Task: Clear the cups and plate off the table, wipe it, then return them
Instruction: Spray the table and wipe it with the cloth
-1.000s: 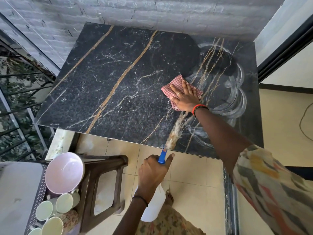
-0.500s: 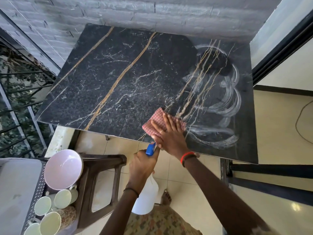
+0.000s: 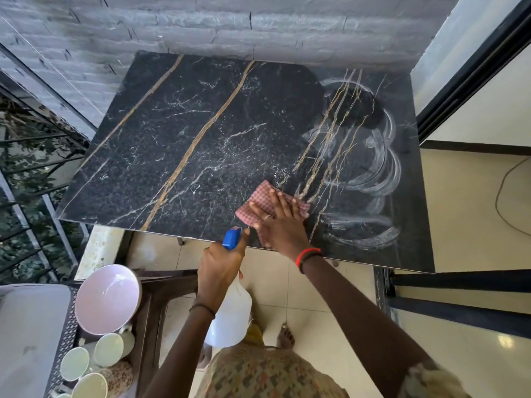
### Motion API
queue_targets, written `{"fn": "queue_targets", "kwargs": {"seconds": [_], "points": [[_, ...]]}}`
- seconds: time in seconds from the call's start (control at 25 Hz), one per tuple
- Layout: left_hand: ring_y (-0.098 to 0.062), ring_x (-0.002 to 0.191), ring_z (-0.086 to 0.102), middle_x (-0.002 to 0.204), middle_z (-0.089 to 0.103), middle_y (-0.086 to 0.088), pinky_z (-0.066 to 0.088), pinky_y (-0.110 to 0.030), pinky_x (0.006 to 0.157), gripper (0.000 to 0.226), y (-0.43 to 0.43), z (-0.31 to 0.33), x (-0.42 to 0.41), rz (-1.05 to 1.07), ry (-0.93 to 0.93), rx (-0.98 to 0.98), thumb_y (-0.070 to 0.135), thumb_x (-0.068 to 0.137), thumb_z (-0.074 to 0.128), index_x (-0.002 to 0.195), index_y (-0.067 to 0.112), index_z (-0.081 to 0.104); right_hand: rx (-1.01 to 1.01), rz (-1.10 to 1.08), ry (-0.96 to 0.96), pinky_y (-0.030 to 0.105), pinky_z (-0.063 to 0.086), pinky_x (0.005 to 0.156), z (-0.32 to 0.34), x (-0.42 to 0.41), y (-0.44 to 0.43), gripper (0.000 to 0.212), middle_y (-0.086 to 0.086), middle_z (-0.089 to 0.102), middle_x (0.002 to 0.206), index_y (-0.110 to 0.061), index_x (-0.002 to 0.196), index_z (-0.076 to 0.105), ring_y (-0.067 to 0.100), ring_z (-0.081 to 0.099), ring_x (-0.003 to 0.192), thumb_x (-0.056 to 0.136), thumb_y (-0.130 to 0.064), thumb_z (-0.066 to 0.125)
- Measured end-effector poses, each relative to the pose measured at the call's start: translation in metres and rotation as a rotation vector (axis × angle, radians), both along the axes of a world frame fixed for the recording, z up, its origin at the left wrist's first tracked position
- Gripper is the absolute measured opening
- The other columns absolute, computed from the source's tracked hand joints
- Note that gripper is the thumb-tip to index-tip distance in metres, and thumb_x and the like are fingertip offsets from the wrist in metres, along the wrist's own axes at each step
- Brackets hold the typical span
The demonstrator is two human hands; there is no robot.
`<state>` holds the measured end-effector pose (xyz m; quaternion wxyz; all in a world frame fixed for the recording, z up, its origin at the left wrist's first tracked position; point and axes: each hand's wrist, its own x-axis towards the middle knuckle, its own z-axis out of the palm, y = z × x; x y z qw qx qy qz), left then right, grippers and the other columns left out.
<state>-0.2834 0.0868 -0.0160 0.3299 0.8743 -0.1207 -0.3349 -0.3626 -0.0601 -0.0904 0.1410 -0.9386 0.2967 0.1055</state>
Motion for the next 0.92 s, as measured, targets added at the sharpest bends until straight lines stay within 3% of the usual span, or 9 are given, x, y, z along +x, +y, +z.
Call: {"fn": "queue_targets", "kwargs": {"seconds": [0.12,0.28,0.44,0.56,0.64,0.76,0.92], "points": [[-0.028,0.065,0.059,0.082,0.068,-0.02,0.05,-0.039,0.066,0.057,-0.006,-0.001,0.011,-0.011,-0.031,0.0,0.055,0.087,0.059,0.09,-0.002,0.063,0.032,0.082,-0.018,0.052,-0.007,0.118,0.001,0.007,0.034,0.052,0.012,-0.011,0.16,-0.04,0.15,0.012,0.03,-0.013,0.147,0.098,-0.047,0.016],[-0.019,0.051,0.051,0.067,0.062,-0.01,0.043,-0.03,0.057,0.057,-0.022,0.0,0.017,-0.093,-0.045,-0.004,0.06,0.086,0.057,0.085,0.003,0.06,0.026,0.049,-0.069,0.052,-0.004,0.119,-0.003,-0.059,0.05,0.051,0.01,0.0,0.16,-0.04,0.149,0.017,0.03,-0.004,0.148,0.098,-0.046,0.023],[-0.019,0.056,0.055,0.07,0.06,-0.007,0.042,-0.026,0.055,0.056,-0.041,-0.002,0.006,-0.21,-0.044,0.032,0.06,0.087,0.055,0.094,0.004,0.06,-0.069,-0.035,0.168,0.056,-0.003,0.117,-0.006,-0.145,0.025,0.057,0.009,-0.009,0.16,-0.04,0.15,0.006,0.034,-0.013,0.146,0.094,-0.046,0.002],[-0.029,0.077,0.067,0.089,0.066,-0.018,0.055,-0.034,0.068,0.058,-0.054,-0.008,-0.014,-0.309,-0.057,0.047,0.059,0.088,0.055,0.104,0.003,0.059,-0.091,-0.21,0.251,0.06,-0.002,0.116,-0.006,-0.203,-0.01,0.058,0.01,-0.011,0.16,-0.036,0.15,-0.001,0.037,-0.019,0.144,0.095,-0.035,0.015],[-0.028,0.078,0.069,0.092,0.068,-0.017,0.058,-0.036,0.073,0.059,-0.063,-0.011,-0.03,-0.362,-0.065,0.048,0.058,0.088,0.055,0.107,0.003,0.057,-0.097,-0.323,0.311,0.059,-0.001,0.117,-0.003,-0.227,-0.031,0.059,0.01,-0.013,0.16,-0.033,0.15,-0.007,0.035,-0.02,0.144,0.095,-0.036,0.015],[-0.018,0.069,0.066,0.075,0.061,-0.003,0.048,-0.022,0.054,0.056,-0.077,-0.009,-0.055,-0.499,-0.147,0.085,0.061,0.089,0.051,0.108,0.009,0.059,-0.053,-0.398,0.257,0.054,-0.006,0.118,-0.003,-0.23,-0.038,0.057,0.012,-0.011,0.16,-0.031,0.149,-0.008,0.033,-0.017,0.146,0.1,-0.036,0.02],[-0.03,0.083,0.07,0.091,0.069,-0.015,0.059,-0.04,0.076,0.066,-0.094,-0.01,-0.083,-0.493,-0.126,0.06,0.067,0.084,0.053,0.104,0.004,0.057,0.031,-0.473,0.105,0.05,-0.003,0.119,0.002,-0.23,-0.038,0.058,0.011,-0.009,0.16,-0.03,0.149,-0.002,0.028,-0.012,0.147,0.102,-0.037,0.03]]}}
